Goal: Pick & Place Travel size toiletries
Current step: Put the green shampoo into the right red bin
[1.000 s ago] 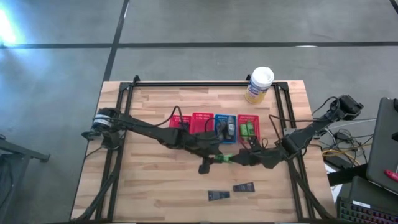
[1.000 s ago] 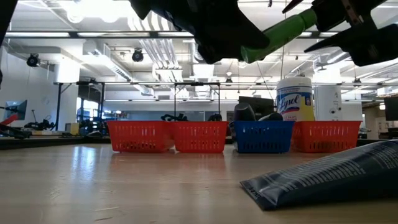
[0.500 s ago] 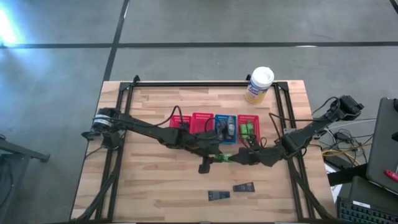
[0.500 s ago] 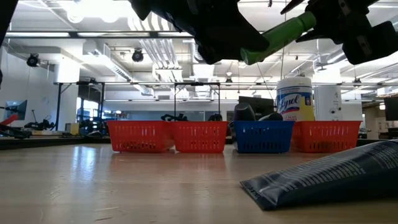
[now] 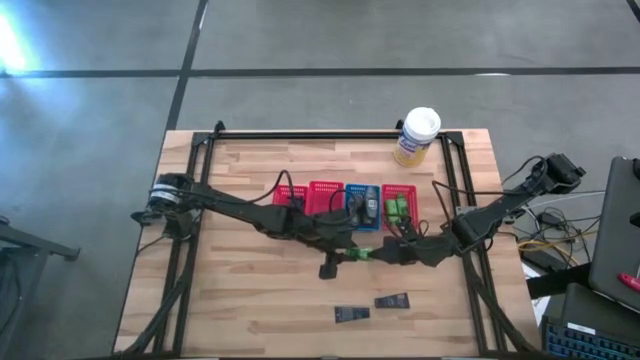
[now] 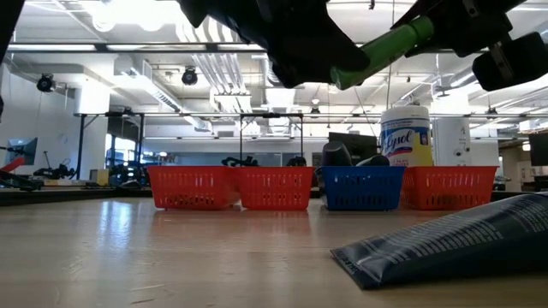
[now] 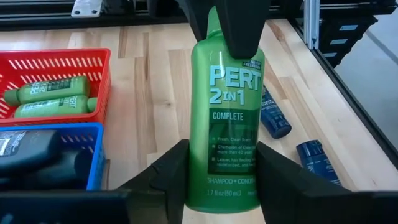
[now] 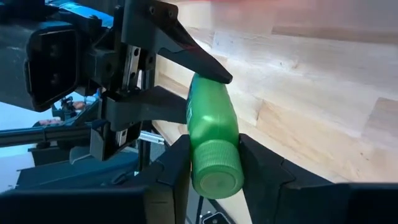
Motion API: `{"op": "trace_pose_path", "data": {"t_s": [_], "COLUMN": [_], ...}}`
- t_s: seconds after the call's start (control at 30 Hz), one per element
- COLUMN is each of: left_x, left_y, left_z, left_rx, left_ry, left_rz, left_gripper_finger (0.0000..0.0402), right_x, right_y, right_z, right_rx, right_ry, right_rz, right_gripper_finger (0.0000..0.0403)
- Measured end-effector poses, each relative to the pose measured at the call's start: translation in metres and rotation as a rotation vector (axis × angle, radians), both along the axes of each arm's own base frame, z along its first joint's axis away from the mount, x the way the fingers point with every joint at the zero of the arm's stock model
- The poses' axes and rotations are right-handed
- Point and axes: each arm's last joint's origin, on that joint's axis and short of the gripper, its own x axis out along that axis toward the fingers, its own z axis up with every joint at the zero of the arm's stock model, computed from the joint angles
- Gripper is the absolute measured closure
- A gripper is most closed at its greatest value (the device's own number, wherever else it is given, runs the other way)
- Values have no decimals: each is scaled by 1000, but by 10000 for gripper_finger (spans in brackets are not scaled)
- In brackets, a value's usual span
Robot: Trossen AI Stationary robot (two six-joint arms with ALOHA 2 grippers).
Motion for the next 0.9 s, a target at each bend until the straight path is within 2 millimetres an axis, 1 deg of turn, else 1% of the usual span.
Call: {"op": "trace_pose_path", "data": {"t_s": [0.23,0.33,0.47,0.6,0.67,0.73,0.8,0.9], "left_x": [-1,-3,-12,-28,-36,-44,-50,-57], "left_y": [-3,-2,0,5,8,11,14,20], "left_z": [0,0,9,24,33,40,45,48], "left_rx": [11,13,30,77,102,140,180,214], "left_ry": [-3,18,54,87,97,101,113,142], "left_rz": [-1,37,107,172,196,220,240,252], "left_gripper_finger": [164,132,103,92,93,96,97,96], "right_x": [-3,-9,-22,-40,-48,-53,-52,-45], "right_y": [-4,-8,-18,-25,-27,-28,-27,-22], "right_z": [-2,-2,4,17,25,28,24,6], "right_rx": [-62,-112,-210,-299,-340,-401,-452,-513], "right_ry": [31,58,121,215,250,313,395,503], "right_rz": [-50,-91,-176,-265,-318,-357,-395,-460], "right_gripper_finger": [299,300,300,300,300,300,301,301]}}
